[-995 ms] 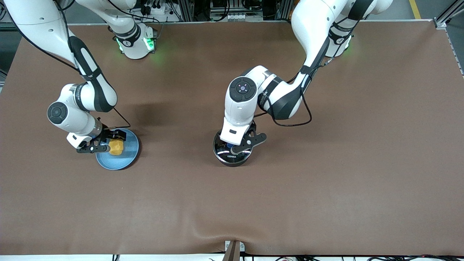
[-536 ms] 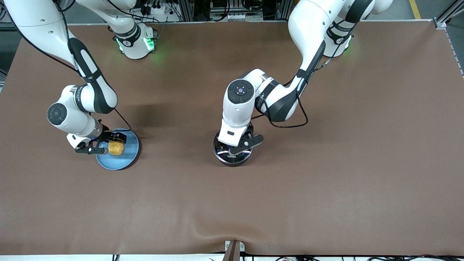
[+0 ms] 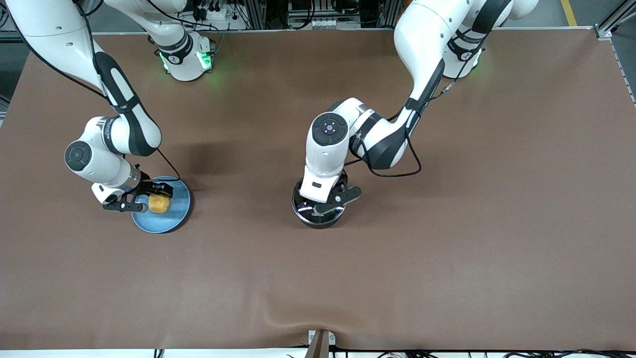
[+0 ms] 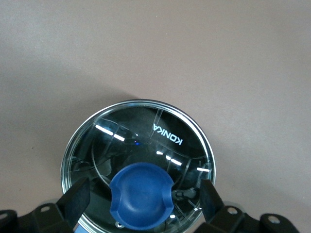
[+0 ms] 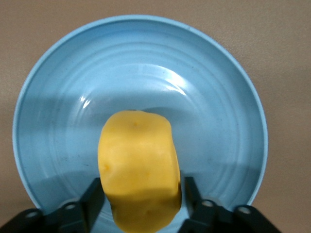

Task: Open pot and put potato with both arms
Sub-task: 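Grasp the blue lid knob with the left gripper while the right grasps the potato, then lift the lid off with the left gripper while the right lifts the potato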

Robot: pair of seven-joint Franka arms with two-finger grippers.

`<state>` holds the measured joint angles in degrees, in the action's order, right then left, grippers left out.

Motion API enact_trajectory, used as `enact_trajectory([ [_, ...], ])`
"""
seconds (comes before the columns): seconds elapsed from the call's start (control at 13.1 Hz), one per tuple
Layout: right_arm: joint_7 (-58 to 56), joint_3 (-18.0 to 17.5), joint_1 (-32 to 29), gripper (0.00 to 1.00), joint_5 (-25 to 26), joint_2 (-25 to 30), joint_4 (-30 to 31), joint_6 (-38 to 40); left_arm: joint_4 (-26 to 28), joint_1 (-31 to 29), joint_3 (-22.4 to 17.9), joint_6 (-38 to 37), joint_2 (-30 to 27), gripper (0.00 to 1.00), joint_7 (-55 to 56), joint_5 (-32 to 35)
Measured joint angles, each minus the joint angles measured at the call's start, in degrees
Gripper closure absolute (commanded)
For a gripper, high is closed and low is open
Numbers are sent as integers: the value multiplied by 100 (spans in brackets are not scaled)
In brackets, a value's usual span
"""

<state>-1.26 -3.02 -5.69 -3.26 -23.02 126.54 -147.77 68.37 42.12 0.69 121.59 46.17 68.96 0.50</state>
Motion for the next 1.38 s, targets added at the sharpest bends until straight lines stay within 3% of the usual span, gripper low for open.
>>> enact_trajectory([
  [0.38,0,-1,0,100,0,0,-8,-5,0,9,0,0,102,2,-2,0],
  [0.77,-65,-15,10,100,2,311,-177,347,-2,62,0,1,152,34,-5,0],
  [0.84,-149,-17,12,100,2,528,-209,504,-3,63,0,1,153,44,-5,0],
  [0.92,-239,-18,12,100,2,758,-221,634,-4,64,0,1,153,76,-6,0],
  [1.0,-299,-19,12,100,2,978,-223,749,-4,64,0,1,154,100,-6,0],
  [1.22,-363,-25,13,100,3,1502,-232,964,-21,68,2,7,154,100,-12,0],
  [1.38,-367,-28,13,100,3,1756,-394,1511,-98,57,0,2,118,100,-12,0],
])
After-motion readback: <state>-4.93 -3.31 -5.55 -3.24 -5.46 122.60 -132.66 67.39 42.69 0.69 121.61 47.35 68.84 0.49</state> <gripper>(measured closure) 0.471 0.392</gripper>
